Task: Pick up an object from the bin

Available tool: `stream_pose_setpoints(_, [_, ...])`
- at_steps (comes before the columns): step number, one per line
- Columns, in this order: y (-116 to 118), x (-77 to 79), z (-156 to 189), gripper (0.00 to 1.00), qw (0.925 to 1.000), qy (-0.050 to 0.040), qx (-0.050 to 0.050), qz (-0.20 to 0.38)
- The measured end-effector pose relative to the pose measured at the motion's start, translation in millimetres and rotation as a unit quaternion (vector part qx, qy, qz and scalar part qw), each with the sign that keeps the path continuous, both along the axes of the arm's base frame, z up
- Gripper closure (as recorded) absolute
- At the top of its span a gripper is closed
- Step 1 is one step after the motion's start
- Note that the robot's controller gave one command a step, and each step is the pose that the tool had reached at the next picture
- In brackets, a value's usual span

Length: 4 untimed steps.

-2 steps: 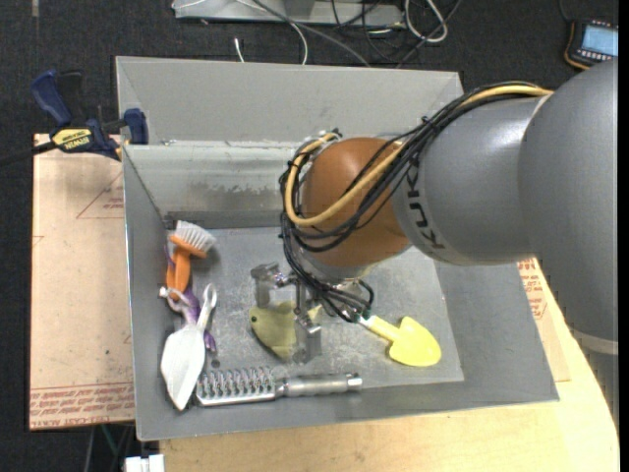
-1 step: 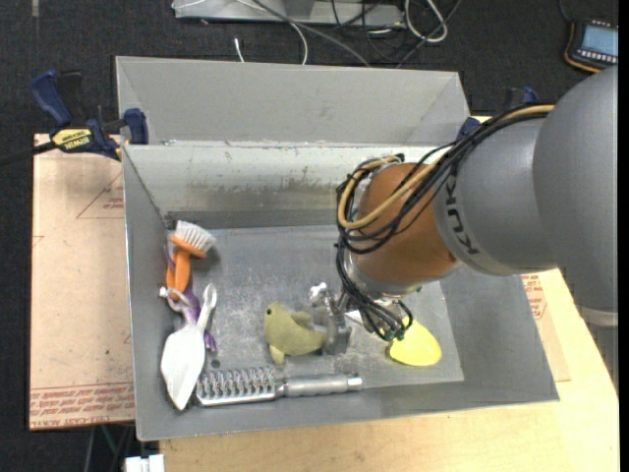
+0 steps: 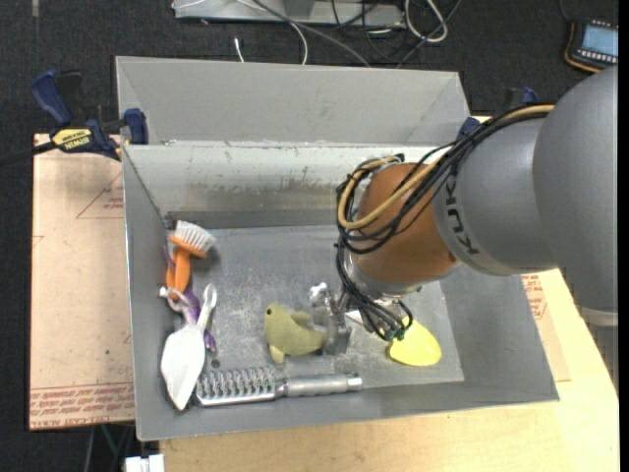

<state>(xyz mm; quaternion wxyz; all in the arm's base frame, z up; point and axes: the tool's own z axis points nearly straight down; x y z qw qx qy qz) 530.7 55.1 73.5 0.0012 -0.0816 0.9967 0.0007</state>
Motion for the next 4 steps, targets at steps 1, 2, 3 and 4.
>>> stream_pose_setpoints(1, [1.5,-10.1,99.3,1.00,1.0000,0.0017,0.000,0.004])
stream_pose_setpoints(2, [-1.8,-1.3,27.7,1.00,1.0000,0.0000,0.001,0.005])
stream_pose_setpoints(3, [2.7,-8.9,105.2,1.00,0.9998,-0.0002,0.001,0.021])
stream_pose_setpoints(4, [-4.8,-34.1,179.4,1.00,1.0000,0.0025,0.001,0.009])
